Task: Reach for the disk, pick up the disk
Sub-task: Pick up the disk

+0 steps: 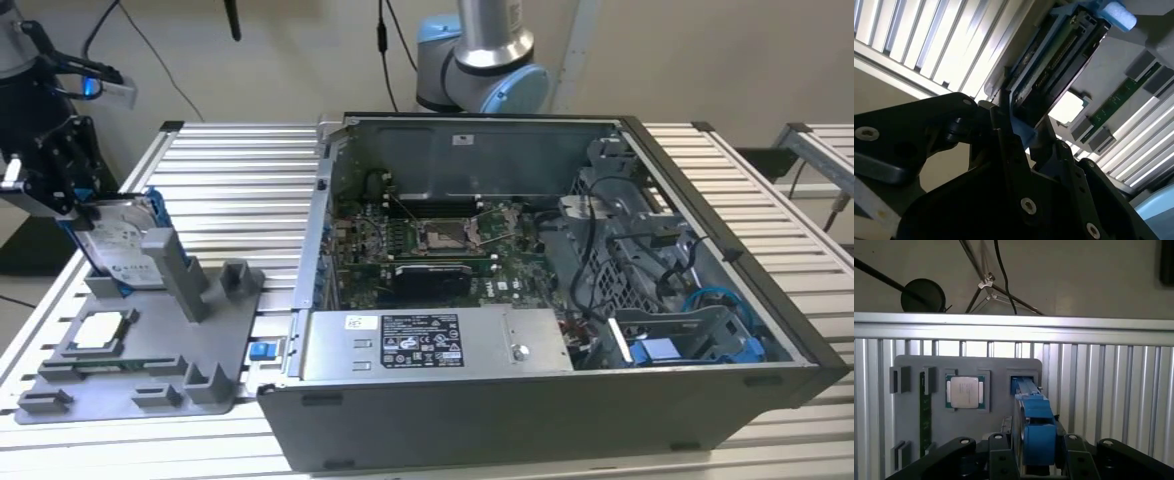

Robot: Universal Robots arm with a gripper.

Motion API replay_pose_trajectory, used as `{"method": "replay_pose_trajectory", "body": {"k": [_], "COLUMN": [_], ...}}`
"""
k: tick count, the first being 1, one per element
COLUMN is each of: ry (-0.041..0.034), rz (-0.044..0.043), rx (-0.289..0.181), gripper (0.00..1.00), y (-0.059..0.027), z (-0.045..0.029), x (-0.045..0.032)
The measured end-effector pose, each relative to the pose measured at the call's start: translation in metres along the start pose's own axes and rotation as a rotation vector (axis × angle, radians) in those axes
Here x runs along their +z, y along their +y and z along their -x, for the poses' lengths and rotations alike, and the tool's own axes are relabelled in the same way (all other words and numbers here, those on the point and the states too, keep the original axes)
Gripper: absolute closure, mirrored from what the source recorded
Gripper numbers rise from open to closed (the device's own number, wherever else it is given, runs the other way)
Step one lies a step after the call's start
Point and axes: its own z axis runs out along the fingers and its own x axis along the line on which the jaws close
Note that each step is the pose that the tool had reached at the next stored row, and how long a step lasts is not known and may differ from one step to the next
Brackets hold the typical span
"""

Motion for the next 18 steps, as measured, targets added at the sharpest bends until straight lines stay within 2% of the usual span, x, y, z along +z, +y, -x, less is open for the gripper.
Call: {"method": "replay_pose_trajectory", "body": {"k": [7, 18], "ry": [-0.0001, -0.0001], "rz": [-0.0001, 0.0001], "rx": [0.0, 0.0], "gripper": [0.0, 0.0], "y": [-0.0001, -0.0002], "z": [0.0, -0.0001], "x": [0.0031, 0.0139]}}
